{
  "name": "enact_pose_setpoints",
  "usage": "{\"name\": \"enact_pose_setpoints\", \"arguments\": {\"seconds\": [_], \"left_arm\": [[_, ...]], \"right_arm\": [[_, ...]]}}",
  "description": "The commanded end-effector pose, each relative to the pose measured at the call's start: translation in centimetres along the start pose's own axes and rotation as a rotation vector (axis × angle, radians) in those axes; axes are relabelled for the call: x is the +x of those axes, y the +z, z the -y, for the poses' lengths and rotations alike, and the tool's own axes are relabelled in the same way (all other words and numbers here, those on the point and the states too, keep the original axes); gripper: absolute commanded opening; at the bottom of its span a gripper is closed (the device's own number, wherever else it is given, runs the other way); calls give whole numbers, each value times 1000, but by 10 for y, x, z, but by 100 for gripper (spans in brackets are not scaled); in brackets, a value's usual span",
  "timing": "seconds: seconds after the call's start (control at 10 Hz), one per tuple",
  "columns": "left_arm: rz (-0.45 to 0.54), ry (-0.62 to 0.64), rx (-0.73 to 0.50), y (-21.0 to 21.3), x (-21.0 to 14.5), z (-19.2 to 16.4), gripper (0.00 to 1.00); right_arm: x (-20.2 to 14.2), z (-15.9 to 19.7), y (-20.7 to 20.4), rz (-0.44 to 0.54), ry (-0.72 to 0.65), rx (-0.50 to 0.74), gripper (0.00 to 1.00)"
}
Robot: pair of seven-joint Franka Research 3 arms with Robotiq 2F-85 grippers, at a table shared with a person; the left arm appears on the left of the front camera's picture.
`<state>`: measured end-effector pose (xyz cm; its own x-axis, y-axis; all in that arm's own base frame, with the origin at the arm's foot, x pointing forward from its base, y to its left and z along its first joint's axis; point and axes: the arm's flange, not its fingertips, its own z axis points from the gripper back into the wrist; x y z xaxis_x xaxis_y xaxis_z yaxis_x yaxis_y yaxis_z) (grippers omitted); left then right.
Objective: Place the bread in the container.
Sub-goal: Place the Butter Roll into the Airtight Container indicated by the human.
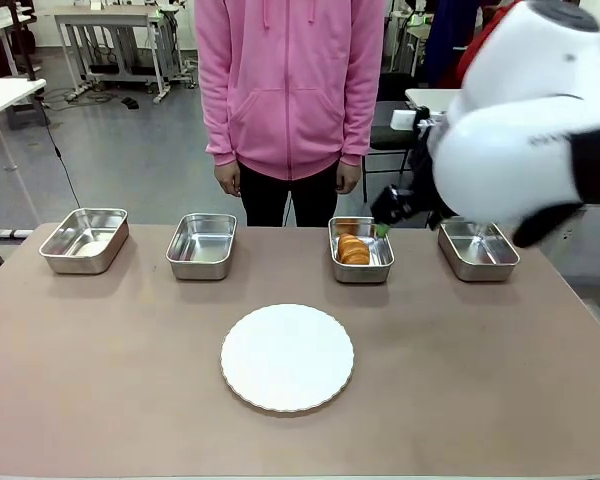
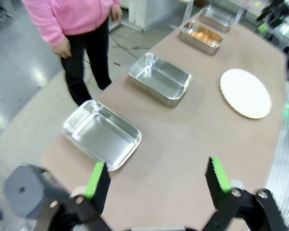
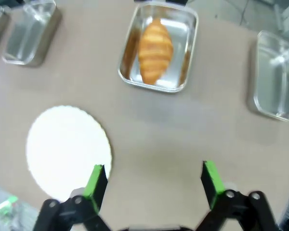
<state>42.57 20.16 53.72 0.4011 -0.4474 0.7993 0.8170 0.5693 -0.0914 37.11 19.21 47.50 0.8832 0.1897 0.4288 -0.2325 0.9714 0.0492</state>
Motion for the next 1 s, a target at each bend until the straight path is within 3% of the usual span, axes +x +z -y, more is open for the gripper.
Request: {"name": "enact_pose_setpoints", "arguments": {"seconds": [0.0, 0.4, 0.5, 0.9], "left_arm": [[3, -8, -4, 1, 0, 2, 100], [3, -8, -4, 1, 0, 2, 100], [3, -8, -4, 1, 0, 2, 100], [3, -8, -4, 1, 0, 2, 100]], "right_arm": [[-32, 7, 3, -4, 10, 37, 100], [-64, 14, -1, -20, 32, 86, 100], [-25, -1, 6, -4, 7, 8, 100], [-25, -1, 6, -4, 7, 8, 100]]}}
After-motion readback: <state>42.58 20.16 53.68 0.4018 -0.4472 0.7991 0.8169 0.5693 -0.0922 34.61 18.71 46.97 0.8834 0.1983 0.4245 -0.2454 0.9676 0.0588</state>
